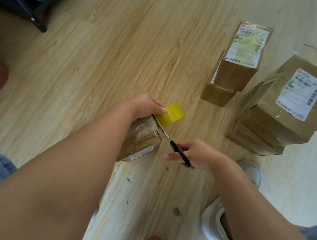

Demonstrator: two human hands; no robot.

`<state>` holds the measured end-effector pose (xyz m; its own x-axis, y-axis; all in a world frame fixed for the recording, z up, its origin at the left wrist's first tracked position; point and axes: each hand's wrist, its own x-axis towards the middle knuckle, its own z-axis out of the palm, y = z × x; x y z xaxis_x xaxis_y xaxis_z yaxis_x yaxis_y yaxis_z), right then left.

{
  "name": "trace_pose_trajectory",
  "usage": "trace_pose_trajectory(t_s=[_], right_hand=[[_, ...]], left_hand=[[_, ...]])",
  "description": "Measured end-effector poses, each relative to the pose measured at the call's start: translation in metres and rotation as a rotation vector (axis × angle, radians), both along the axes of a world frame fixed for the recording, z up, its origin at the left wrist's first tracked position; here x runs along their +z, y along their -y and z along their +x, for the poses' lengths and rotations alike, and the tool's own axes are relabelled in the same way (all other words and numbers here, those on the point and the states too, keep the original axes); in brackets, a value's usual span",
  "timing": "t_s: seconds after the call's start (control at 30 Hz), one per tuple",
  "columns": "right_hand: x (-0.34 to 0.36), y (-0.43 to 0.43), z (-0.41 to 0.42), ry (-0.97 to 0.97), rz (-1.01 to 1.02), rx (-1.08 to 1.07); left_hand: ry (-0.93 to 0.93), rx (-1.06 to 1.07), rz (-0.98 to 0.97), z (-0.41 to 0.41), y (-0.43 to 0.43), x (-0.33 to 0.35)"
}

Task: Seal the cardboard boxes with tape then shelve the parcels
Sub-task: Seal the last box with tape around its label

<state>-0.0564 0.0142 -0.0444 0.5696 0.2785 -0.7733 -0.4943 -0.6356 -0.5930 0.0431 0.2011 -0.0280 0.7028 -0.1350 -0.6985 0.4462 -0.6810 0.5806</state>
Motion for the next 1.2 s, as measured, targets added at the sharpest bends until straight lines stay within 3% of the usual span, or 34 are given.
trace_pose_trajectory(t_s=[0.43,0.63,0.87,1.2], right_hand=[[0.000,0.013,0.000,-0.062,-0.059,0.051],[-0.022,0.015,-0.002,-0.031,-0.418,0.154],[-0.054,0.016,-0.002,-0.010,-0.764,-0.035],[-0.056,0.003,0.002,-0.136,-0.675,0.099]], left_hand=[[0.074,0.026,-0.064,-0.004,0.001,-0.005],[0.093,0.052,-0.059,-0.005,0.001,-0.003],[0.105,0.042,-0.048,-0.003,0.000,-0.008],[0.151,-0.040,-0.022,-0.001,0.006,0.000]])
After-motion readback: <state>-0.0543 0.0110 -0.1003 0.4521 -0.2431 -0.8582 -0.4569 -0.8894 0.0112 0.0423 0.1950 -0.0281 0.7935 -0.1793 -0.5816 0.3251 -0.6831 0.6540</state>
